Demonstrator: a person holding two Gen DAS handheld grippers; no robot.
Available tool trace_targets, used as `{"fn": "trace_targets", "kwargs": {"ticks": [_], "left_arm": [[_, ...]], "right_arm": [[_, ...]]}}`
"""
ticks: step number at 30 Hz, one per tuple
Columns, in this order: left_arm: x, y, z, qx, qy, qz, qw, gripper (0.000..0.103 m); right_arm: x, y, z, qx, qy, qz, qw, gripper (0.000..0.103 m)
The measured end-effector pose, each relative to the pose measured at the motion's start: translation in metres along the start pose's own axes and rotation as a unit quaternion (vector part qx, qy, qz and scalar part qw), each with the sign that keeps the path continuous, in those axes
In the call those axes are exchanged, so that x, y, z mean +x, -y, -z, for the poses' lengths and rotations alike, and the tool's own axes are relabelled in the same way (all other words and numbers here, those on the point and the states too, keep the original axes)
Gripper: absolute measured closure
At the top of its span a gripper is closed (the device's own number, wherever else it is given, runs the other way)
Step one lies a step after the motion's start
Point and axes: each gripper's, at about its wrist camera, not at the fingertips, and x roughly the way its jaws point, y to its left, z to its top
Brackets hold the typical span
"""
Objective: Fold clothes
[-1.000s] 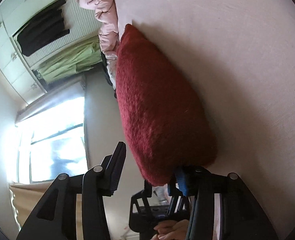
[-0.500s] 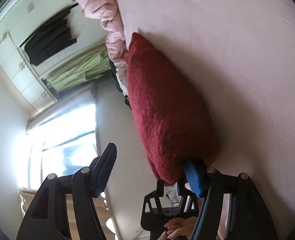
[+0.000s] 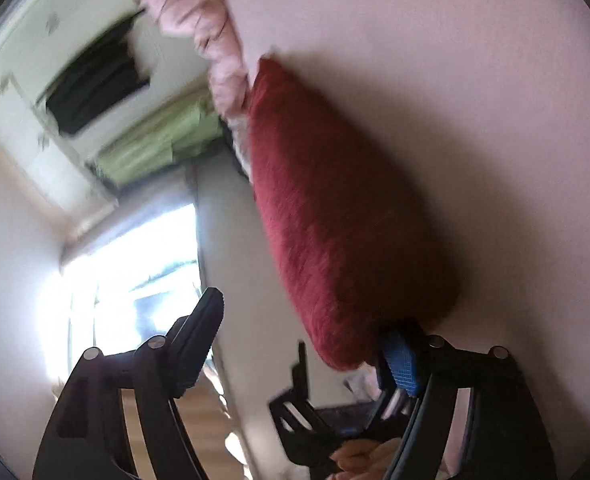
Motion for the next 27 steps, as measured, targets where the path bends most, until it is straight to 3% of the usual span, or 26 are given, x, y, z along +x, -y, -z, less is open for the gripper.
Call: {"fn": "trace_targets", "kwargs": {"ticks": [2,3,4,5,6,7,8,11,12,14,15,16,18,20,21,22,23,24,25,27], "left_arm": [[0.003,0.0,0.0,-0.001,-0.007,0.01,0.9999,0.034],[0.003,-0.002,0.0,-0.007,-0.01,0.016,0.9998,0.04],[0.002,-0.004,-0.001,-0.01,-0.006,0.014,0.9998,0.064],[-0.001,-0.005,-0.003,-0.004,0.005,-0.001,1.0,0.078],[-0.006,-0.006,-0.005,0.0,0.02,-0.014,0.9997,0.089],[-0.009,-0.007,-0.006,-0.004,0.027,-0.014,0.9995,0.089],[-0.011,-0.008,-0.006,-0.006,0.031,-0.014,0.9994,0.089],[-0.014,-0.007,-0.005,-0.001,0.042,-0.015,0.999,0.089],[-0.014,-0.007,-0.006,-0.004,0.039,-0.008,0.9992,0.089],[-0.008,-0.008,-0.004,-0.02,0.018,0.011,0.9996,0.077],[-0.004,-0.008,-0.002,-0.022,0.007,0.01,0.9997,0.058],[0.001,-0.006,0.0,-0.017,-0.005,0.004,0.9998,0.048],[0.007,0.002,0.003,0.008,-0.019,-0.004,0.9998,0.048],[0.01,0.008,0.005,0.034,-0.025,-0.011,0.9991,0.048],[0.009,0.008,0.004,0.037,-0.023,-0.014,0.9989,0.053],[0.006,0.006,0.002,0.035,-0.015,-0.018,0.9991,0.077],[0.003,0.004,0.0,0.03,-0.009,-0.02,0.9993,0.083],[0.001,0.0,-0.002,0.02,-0.004,-0.019,0.9996,0.085],[-0.003,-0.005,-0.004,0.006,0.006,-0.018,0.9998,0.087],[-0.01,-0.008,-0.006,0.004,0.024,-0.024,0.9994,0.089]], "right_arm": [[0.008,-0.007,0.001,-0.025,-0.013,0.013,1.0,0.028],[0.01,-0.007,0.001,-0.026,-0.019,0.014,0.999,0.028],[0.011,-0.005,0.001,-0.024,-0.023,0.013,0.999,0.029],[0.01,-0.004,-0.001,-0.026,-0.023,0.015,0.999,0.035],[0.007,-0.006,-0.002,-0.04,-0.011,0.032,0.999,0.066],[0.003,-0.008,-0.004,-0.054,0.006,0.057,0.997,0.089],[-0.005,-0.007,-0.004,-0.06,0.028,0.077,0.995,0.089],[-0.011,-0.004,-0.005,-0.052,0.041,0.072,0.995,0.089],[-0.009,-0.005,-0.004,-0.057,0.038,0.073,0.995,0.089],[-0.008,-0.006,-0.003,-0.056,0.031,0.072,0.995,0.082],[-0.005,-0.003,-0.003,-0.041,0.023,0.057,0.997,0.067],[-0.003,0.0,-0.003,-0.02,0.013,0.034,0.999,0.044],[0.009,0.003,-0.001,0.004,-0.012,-0.002,1.0,0.028],[0.015,-0.006,0.0,-0.025,-0.022,0.01,0.999,0.028],[0.017,-0.011,0.0,-0.043,-0.02,0.02,0.999,0.028],[0.015,-0.011,-0.001,-0.05,-0.015,0.024,0.998,0.036],[0.013,-0.012,-0.002,-0.052,-0.005,0.028,0.998,0.048],[0.008,-0.009,-0.006,-0.044,0.006,0.037,0.998,0.072],[0.004,-0.004,-0.008,-0.036,0.016,0.045,0.998,0.086],[-0.003,0.0,-0.011,-0.025,0.036,0.054,0.998,0.086]]}}
